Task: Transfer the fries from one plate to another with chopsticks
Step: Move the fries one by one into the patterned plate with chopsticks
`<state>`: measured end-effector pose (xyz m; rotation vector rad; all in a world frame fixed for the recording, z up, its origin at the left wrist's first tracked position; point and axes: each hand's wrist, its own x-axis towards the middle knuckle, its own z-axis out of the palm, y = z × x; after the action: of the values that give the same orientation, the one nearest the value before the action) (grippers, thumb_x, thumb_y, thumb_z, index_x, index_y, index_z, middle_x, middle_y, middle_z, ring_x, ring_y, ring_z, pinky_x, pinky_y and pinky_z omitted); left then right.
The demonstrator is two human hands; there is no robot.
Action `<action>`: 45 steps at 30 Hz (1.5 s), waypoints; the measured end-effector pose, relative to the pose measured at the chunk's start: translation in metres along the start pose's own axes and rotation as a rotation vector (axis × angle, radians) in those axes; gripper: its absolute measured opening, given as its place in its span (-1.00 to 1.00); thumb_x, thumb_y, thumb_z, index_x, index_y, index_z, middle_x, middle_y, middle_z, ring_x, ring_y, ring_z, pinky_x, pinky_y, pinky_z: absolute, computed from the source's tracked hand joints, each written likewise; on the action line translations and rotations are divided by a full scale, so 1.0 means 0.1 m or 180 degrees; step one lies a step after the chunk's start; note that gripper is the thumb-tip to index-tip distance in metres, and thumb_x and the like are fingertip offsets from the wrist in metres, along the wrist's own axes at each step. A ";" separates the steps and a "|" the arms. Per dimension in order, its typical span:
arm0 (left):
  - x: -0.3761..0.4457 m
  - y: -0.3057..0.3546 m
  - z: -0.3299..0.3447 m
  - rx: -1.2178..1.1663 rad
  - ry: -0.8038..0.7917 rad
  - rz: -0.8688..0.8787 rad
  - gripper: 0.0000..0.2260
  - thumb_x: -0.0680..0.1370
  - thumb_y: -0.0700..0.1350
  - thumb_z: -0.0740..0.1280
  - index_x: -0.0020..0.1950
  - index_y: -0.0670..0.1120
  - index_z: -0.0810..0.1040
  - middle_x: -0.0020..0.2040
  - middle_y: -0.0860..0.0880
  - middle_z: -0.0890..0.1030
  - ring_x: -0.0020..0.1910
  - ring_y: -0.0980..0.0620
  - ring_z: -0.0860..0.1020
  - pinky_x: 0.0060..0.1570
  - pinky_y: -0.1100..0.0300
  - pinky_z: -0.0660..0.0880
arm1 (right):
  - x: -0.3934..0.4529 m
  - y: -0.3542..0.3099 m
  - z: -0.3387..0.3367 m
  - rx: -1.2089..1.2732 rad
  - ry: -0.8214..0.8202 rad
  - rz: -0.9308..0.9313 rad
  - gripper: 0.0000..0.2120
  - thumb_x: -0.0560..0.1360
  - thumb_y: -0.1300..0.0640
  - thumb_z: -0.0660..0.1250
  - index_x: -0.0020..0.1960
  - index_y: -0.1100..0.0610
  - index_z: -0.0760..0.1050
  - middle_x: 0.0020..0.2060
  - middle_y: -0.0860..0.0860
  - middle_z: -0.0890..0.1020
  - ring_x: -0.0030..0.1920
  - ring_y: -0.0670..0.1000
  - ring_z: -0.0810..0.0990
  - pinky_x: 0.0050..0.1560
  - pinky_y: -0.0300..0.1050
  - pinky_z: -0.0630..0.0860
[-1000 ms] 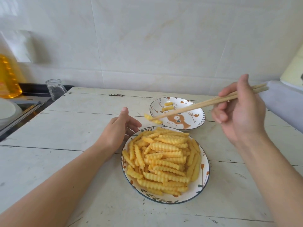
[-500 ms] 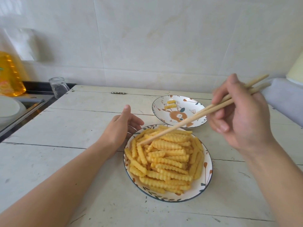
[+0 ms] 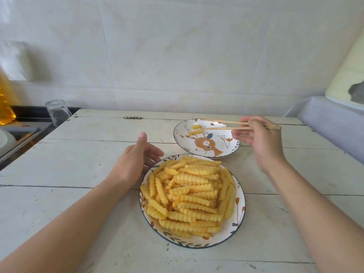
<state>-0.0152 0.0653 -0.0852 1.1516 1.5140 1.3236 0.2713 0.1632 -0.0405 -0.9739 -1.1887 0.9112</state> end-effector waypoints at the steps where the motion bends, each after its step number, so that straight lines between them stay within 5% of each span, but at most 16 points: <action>1: 0.00 0.00 0.00 0.0011 0.0002 0.0006 -0.33 0.72 0.25 -0.05 -0.07 -0.13 0.72 -0.13 -0.11 0.67 -0.15 -0.06 0.58 -0.02 0.00 0.49 | 0.01 0.02 0.01 0.0049 -0.0033 0.0053 -0.76 0.62 0.26 0.17 -0.08 0.25 0.59 -0.34 0.15 0.66 -0.22 0.22 0.72 -0.14 0.03 0.67; 10: 0.01 0.02 0.01 -0.0020 0.0004 0.0005 -0.33 0.73 0.24 -0.04 -0.09 -0.14 0.72 -0.17 -0.09 0.67 -0.20 -0.03 0.58 -0.08 0.03 0.47 | 0.05 0.10 0.06 -0.0233 0.0018 0.0076 -0.72 0.67 0.09 0.20 -0.15 0.19 0.50 -0.37 0.13 0.58 -0.35 0.15 0.70 -0.33 -0.07 0.64; 13: 0.01 0.01 0.01 -0.0012 0.0002 0.0008 -0.33 0.72 0.25 -0.04 -0.08 -0.14 0.72 -0.17 -0.08 0.67 -0.19 -0.04 0.58 -0.06 0.02 0.47 | 0.05 0.05 0.02 -0.0515 0.0093 -0.0177 -0.68 0.67 0.09 0.18 -0.21 0.16 0.49 -0.45 0.07 0.46 -0.56 0.01 0.48 -0.51 -0.19 0.39; 16: 0.00 0.02 0.02 0.0021 0.0005 0.0017 -0.33 0.73 0.24 -0.05 -0.07 -0.15 0.72 -0.16 -0.08 0.67 -0.19 -0.03 0.57 -0.08 0.04 0.47 | 0.03 0.01 -0.01 -0.0595 -0.0047 -0.0326 -0.63 0.68 0.05 0.19 -0.23 0.17 0.54 -0.49 0.04 0.44 -0.57 -0.01 0.36 -0.53 -0.24 0.30; 23: -0.02 0.04 0.02 0.0063 -0.0002 0.0010 -0.33 0.73 0.23 -0.06 -0.04 -0.16 0.71 -0.15 -0.10 0.67 -0.19 -0.02 0.58 -0.09 0.06 0.49 | -0.10 -0.25 0.04 0.0159 0.0254 -0.0101 -0.55 0.69 -0.04 0.13 -0.26 0.18 0.51 -0.57 0.02 0.46 -0.62 0.04 0.39 -0.54 -0.24 0.28; 27: -0.02 0.05 0.03 0.0038 0.0021 0.0009 -0.33 0.73 0.23 -0.05 -0.09 -0.13 0.71 -0.19 -0.07 0.67 -0.19 -0.03 0.59 -0.07 0.04 0.50 | -0.31 -0.65 0.00 0.1230 -0.0367 0.0261 -0.51 0.66 -0.08 0.16 -0.36 0.13 0.50 -0.54 0.06 0.39 -0.61 0.00 0.30 -0.52 -0.27 0.20; 34: -0.02 0.05 0.02 0.0091 0.0020 0.0002 -0.32 0.73 0.23 -0.06 -0.05 -0.16 0.72 -0.19 -0.06 0.66 -0.20 -0.01 0.56 -0.09 0.08 0.48 | -0.63 -0.74 0.19 0.0877 -0.1227 0.0265 -0.46 0.64 -0.08 0.11 -0.41 0.13 0.52 -0.59 0.09 0.38 -0.69 0.01 0.30 -0.55 -0.29 0.18; 45: -0.01 0.04 0.01 0.0057 0.0013 -0.0003 -0.32 0.73 0.23 -0.06 -0.06 -0.15 0.72 -0.21 -0.02 0.66 -0.22 0.01 0.55 -0.09 0.10 0.48 | -0.55 -0.73 0.13 0.0691 -0.1077 -0.0121 -0.61 0.55 -0.09 0.26 -0.35 0.11 0.54 -0.57 0.05 0.37 -0.65 -0.03 0.25 -0.51 -0.27 0.14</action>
<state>-0.0131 0.0645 -0.0815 1.1599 1.5319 1.3149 0.2548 0.0896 0.0130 -0.6355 -1.3517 1.1797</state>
